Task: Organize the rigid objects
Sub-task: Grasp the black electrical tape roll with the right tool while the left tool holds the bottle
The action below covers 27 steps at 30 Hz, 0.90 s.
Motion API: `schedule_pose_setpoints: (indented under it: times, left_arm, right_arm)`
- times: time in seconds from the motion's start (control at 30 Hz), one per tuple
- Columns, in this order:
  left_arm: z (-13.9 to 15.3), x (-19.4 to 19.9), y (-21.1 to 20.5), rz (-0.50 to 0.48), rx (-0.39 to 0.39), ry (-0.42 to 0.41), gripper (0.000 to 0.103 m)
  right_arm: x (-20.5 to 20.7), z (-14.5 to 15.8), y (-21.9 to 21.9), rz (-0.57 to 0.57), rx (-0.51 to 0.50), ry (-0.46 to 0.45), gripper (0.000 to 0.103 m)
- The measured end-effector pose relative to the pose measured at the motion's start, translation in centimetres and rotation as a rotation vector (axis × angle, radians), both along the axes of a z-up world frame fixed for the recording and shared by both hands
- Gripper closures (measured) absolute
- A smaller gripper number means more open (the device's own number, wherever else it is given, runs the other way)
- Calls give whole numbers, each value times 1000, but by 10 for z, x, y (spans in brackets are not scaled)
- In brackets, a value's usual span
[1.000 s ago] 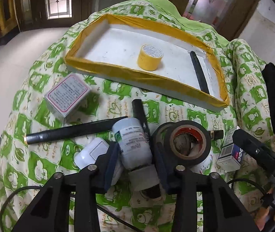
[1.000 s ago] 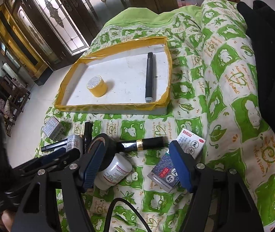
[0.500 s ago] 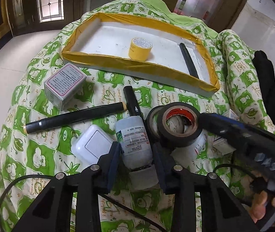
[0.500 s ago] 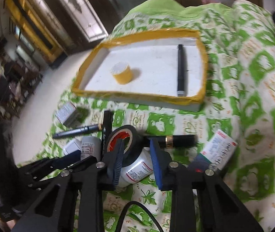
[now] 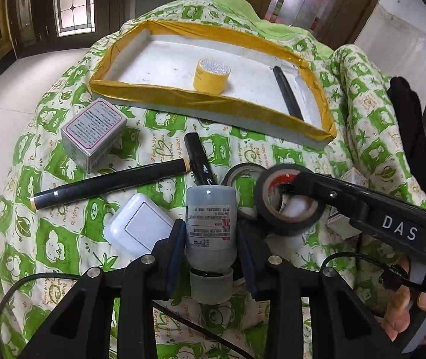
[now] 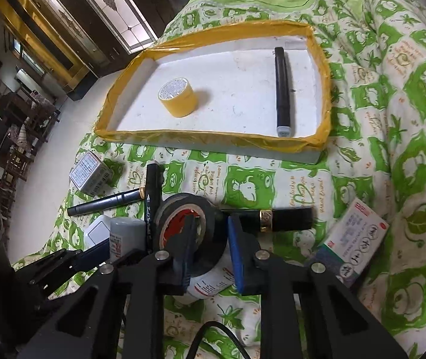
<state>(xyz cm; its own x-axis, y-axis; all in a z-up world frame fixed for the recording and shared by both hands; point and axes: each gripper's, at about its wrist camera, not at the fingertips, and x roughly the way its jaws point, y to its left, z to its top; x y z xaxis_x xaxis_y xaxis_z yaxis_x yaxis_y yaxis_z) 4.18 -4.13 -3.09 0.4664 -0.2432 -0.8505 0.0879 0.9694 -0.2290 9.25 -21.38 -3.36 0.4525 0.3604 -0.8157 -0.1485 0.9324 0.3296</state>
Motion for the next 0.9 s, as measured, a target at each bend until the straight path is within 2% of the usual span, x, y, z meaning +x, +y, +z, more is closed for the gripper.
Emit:
schedule_pose_setpoints:
  times: [0.1, 0.23, 0.33, 0.63, 0.77, 0.9]
  left_arm:
    - [2, -2, 1, -7, -21, -2, 67]
    - [-8, 4, -3, -15, -4, 61, 67]
    - [-7, 3, -4, -16, 1, 59, 67]
    - [-7, 1, -7, -21, 26, 49, 67]
    - [-5, -1, -5, -16, 18, 35, 67]
    - [-1, -5, 0, -3, -1, 10, 67]
  right_arm:
    - [-5, 6, -8, -16, 23, -14, 84]
    - [-4, 4, -13, -25, 31, 7, 84]
    - [-4, -2, -12, -12, 45, 45, 84]
    - [-9, -6, -12, -3, 13, 83, 82]
    - [-14, -1, -11, -10, -14, 34, 86]
    - [-15, 7, -14, -18, 3, -8, 86]
